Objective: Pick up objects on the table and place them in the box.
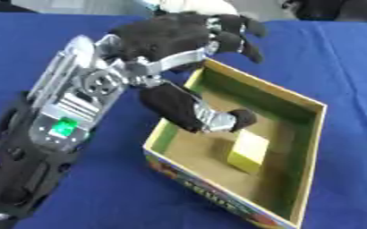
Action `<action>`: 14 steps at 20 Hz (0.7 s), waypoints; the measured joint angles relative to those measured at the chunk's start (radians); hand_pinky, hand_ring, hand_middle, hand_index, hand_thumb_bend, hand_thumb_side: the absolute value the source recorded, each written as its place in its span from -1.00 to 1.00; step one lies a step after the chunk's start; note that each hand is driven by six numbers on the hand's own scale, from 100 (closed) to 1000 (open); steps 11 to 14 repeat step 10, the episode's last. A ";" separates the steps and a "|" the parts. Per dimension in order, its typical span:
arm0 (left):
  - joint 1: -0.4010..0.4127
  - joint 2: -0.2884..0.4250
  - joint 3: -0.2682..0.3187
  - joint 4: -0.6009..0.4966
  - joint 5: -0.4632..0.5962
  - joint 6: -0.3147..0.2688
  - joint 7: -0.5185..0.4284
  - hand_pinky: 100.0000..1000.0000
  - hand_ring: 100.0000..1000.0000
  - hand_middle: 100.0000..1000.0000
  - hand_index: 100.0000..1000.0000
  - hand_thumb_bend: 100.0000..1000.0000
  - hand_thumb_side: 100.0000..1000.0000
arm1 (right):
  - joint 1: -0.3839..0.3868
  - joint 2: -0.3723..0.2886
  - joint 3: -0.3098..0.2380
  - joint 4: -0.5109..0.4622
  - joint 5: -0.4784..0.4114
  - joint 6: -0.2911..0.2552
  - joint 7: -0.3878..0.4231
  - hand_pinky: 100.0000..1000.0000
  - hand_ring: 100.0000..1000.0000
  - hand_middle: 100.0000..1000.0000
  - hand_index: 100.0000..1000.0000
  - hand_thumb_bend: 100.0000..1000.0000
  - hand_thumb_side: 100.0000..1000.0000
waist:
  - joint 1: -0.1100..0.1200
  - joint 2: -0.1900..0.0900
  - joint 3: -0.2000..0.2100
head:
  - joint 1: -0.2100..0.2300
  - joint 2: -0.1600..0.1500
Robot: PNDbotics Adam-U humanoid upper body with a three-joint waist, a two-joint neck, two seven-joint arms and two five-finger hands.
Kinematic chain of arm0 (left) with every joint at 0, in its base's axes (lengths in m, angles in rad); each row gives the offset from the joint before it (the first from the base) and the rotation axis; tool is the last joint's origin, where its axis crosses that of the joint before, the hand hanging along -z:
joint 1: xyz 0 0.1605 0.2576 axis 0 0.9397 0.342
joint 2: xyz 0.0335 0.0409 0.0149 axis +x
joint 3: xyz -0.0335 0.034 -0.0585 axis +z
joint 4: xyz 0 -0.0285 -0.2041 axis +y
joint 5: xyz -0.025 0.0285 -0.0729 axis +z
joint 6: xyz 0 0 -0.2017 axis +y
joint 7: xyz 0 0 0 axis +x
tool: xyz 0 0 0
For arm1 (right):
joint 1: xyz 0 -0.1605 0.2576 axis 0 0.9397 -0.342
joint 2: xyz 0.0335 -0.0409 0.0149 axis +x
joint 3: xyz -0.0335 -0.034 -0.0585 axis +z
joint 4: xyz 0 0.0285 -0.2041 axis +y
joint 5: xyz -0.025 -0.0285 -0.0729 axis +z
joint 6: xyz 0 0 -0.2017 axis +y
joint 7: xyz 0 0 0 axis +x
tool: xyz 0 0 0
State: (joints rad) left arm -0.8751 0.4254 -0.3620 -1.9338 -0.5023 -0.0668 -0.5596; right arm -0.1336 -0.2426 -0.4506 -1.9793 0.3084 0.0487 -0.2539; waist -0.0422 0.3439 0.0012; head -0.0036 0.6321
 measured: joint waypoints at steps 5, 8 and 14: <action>0.160 0.088 0.125 -0.045 0.122 -0.020 0.180 0.60 0.77 0.94 0.57 -1.00 0.50 | -0.004 -0.001 -0.006 0.000 0.002 -0.002 -0.013 0.04 0.19 -0.03 0.56 -1.00 1.00 | -0.004 0.000 0.011 | -0.009 0.000; 0.270 0.106 0.221 -0.047 0.190 -0.034 0.334 0.62 0.79 0.99 0.54 -1.00 0.62 | -0.008 -0.001 -0.007 0.000 0.002 -0.008 -0.020 0.04 0.19 -0.03 0.56 -1.00 1.00 | -0.008 0.000 0.015 | -0.011 0.000; 0.331 0.106 0.278 -0.047 0.223 -0.038 0.429 0.62 0.80 1.00 0.53 -1.00 0.69 | -0.008 -0.001 -0.011 0.000 0.002 -0.012 -0.026 0.04 0.19 -0.03 0.55 -1.00 1.00 | -0.013 0.000 0.020 | -0.012 0.000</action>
